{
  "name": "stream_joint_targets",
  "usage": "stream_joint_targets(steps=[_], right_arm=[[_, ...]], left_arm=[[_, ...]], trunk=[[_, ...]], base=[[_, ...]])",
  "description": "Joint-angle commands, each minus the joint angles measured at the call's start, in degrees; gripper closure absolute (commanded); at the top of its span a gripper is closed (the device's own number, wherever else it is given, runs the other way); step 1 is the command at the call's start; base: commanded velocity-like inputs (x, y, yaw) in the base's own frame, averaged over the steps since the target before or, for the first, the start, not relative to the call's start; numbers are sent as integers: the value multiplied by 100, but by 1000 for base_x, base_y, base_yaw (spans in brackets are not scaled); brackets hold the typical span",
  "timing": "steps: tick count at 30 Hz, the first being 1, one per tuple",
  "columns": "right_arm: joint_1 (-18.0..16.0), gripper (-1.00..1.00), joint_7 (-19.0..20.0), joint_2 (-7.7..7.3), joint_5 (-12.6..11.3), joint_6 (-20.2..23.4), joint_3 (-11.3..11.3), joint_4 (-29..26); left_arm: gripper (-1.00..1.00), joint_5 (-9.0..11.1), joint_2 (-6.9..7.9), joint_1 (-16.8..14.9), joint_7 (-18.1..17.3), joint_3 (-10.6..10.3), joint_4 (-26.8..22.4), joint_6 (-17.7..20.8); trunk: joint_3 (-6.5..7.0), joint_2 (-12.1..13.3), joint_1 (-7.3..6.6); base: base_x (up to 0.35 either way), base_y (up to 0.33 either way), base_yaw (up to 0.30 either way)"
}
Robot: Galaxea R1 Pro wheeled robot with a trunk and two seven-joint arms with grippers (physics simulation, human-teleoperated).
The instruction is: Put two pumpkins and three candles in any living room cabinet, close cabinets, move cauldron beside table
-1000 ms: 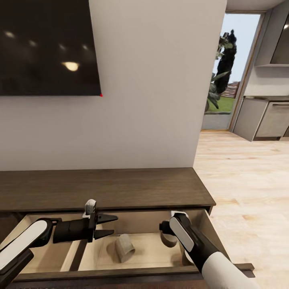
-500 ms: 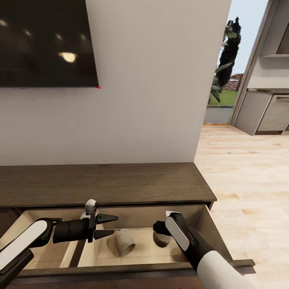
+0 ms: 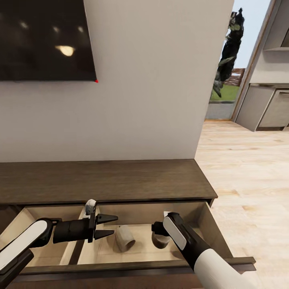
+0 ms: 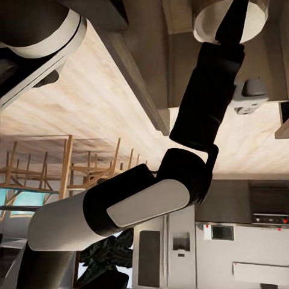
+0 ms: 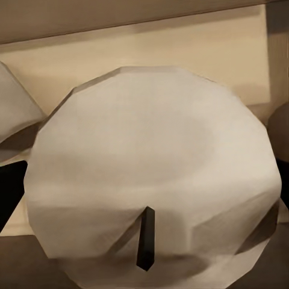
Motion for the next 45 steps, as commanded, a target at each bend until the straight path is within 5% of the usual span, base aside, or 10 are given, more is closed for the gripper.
stream_joint_targets(steps=[1, 11, 24, 45], right_arm=[[-4, -100, -59, -3, -58, 2, 23, -5], [-2, -100, -58, -3, -51, 2, 31, -3], [-3, -100, -61, -3, -50, 2, 31, -3], [-3, -100, -53, -7, -51, 7, 31, -15]], left_arm=[[-100, -33, 5, -6, -47, -10, 1, 2], [-100, -33, 5, -6, -47, -2, 1, 2], [-100, 239, 5, -6, 10, -2, 46, 2], [-100, 248, -4, -6, 15, -15, 55, 2]], trunk=[[-5, -2, -1], [-5, -2, -1], [283, 15, -35], [748, 43, -89]], base=[[0, 0, 0], [0, 0, 0], [0, 0, 0], [-41, 0, 0]])
